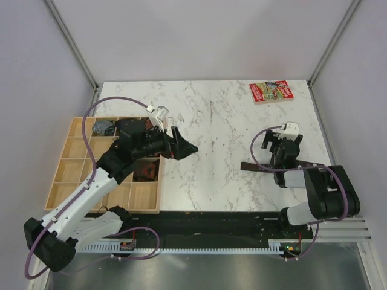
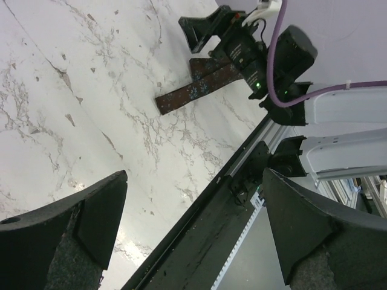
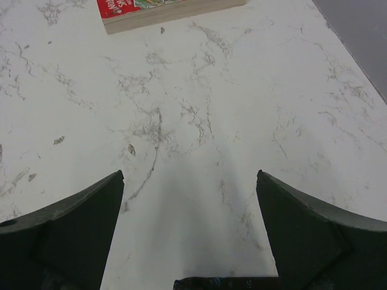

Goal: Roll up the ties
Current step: Flatten out the tie at the center of the board.

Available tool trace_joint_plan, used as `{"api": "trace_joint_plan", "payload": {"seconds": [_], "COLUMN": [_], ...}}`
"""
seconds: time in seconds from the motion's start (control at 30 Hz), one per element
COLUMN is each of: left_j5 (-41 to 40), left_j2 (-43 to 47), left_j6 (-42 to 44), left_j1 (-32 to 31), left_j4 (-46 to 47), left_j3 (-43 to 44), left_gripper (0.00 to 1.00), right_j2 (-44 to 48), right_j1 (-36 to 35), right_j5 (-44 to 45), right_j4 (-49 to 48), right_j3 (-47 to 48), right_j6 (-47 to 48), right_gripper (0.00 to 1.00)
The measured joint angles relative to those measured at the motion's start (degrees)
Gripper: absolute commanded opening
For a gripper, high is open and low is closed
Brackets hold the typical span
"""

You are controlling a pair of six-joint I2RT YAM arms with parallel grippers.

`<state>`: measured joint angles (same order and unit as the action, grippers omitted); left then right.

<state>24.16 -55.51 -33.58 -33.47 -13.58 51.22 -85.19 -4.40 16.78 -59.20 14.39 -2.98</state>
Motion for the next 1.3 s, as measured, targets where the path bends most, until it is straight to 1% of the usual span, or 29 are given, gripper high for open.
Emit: {"api": "trace_joint_plan", "payload": {"seconds": [0.03, 0.17, 0.23, 0.33, 0.4, 0.47, 0.53, 0.63, 0.7, 0.77, 0.87, 0.97, 1.17, 1.3], "left_j5": [-0.02, -0.04, -0.04, 0.07, 0.50, 1.05, 1.16, 1.05, 0.94, 0.92, 0.92, 1.05, 1.64, 1.92], "left_j2": [0.07, 0.02, -0.11, -1.49, -3.89, -7.58, -10.60, -17.18, -21.99, -26.69, -34.36, -40.70, -53.51, -58.80], "left_j6": [0.24, 1.20, 1.60, 1.66, 1.57, 1.33, 1.03, 0.85, 0.87, 0.87, 0.87, 0.83, 0.61, 0.33], "left_j1": [0.00, 0.00, 0.00, -0.02, -0.20, -1.03, -2.25, -5.73, -7.85, -9.22, -10.62, -10.95, -12.13, -13.62], "left_j4": [-0.17, -1.31, -1.46, -1.51, -1.31, -0.39, 0.59, 2.38, 3.41, 4.33, 6.08, 7.17, 8.96, 9.20], "left_j3": [0.11, 0.39, 0.46, 0.94, 1.40, 1.90, 1.97, 2.86, 4.59, 6.64, 10.38, 13.51, 21.75, 25.00], "left_gripper": [0.95, 0.89, 0.84, 0.79, 0.74, 0.71, 0.67, 0.64, 0.61, 0.61, 0.59, 0.56, 0.52, 0.51], "right_j2": [1.09, 8.07, 11.98, 16.13, 17.92, 18.25, 18.14, 18.95, 20.50, 24.02, 30.03, 35.04, 36.76, 37.05], "right_j1": [0.00, 0.00, 0.00, 0.00, 0.00, 0.02, 0.02, 0.02, 0.02, 0.02, 0.02, 0.02, 0.02, 0.02], "right_j5": [0.09, 1.62, 2.47, 2.03, 0.24, -2.29, -4.28, -6.12, -6.56, -6.71, -6.93, -7.50, -9.42, -10.49], "right_j4": [2.78, 19.76, 30.99, 41.83, 49.00, 56.00, 62.58, 71.25, 75.82, 79.45, 83.38, 85.77, 89.55, 91.36], "right_j3": [1.25, 11.15, 18.38, 26.64, 31.30, 34.95, 37.18, 37.51, 37.00, 35.65, 34.32, 34.14, 33.99, 33.57], "right_j6": [-0.11, -2.71, -5.92, -12.24, -15.39, -17.35, -19.47, -22.43, -24.17, -25.90, -27.87, -29.29, -30.29, -30.36], "right_gripper": [0.98, 0.98, 0.98, 0.98, 0.98, 0.98, 0.98, 0.98, 0.98, 0.98, 0.98, 0.98, 0.98, 0.98]}}
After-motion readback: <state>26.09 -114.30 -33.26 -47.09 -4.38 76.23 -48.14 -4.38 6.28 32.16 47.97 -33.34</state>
